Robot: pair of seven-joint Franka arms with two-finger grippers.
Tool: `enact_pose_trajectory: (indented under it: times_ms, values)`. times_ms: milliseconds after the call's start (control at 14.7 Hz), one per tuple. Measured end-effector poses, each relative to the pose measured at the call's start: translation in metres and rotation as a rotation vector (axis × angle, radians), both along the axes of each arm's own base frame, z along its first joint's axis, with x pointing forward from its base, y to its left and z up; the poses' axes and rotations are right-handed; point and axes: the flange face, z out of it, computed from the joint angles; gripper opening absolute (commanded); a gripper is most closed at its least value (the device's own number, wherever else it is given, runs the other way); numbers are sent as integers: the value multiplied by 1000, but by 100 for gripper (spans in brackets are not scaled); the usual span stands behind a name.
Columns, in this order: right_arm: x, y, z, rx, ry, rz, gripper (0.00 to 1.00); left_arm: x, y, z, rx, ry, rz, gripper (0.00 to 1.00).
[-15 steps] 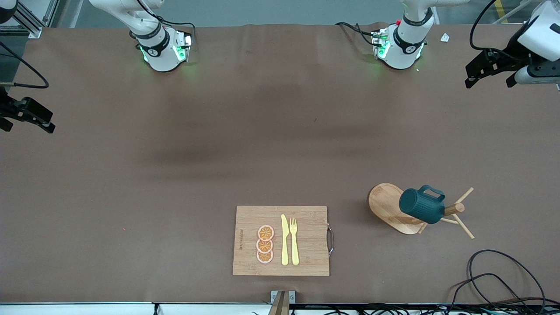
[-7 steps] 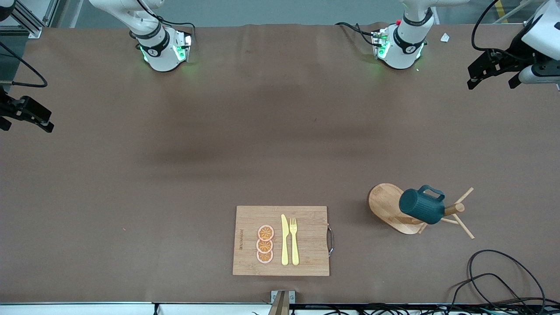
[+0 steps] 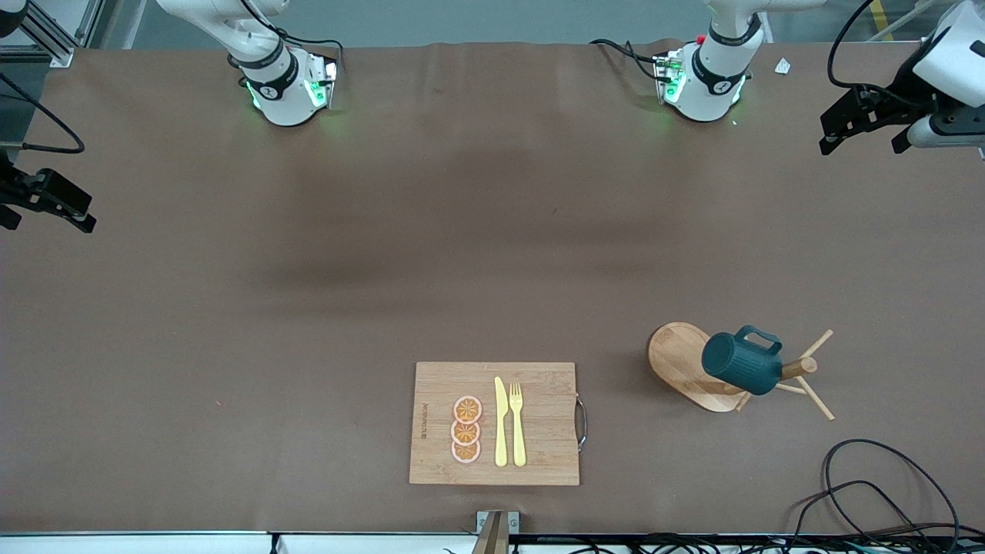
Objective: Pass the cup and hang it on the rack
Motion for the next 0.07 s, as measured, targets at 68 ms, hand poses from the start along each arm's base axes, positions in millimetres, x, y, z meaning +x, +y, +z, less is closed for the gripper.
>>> enact_pose_trajectory:
  times_ms: [68]
  values:
    - [0, 0, 0, 0, 0, 0, 100, 0, 0, 0, 0, 0, 0, 100]
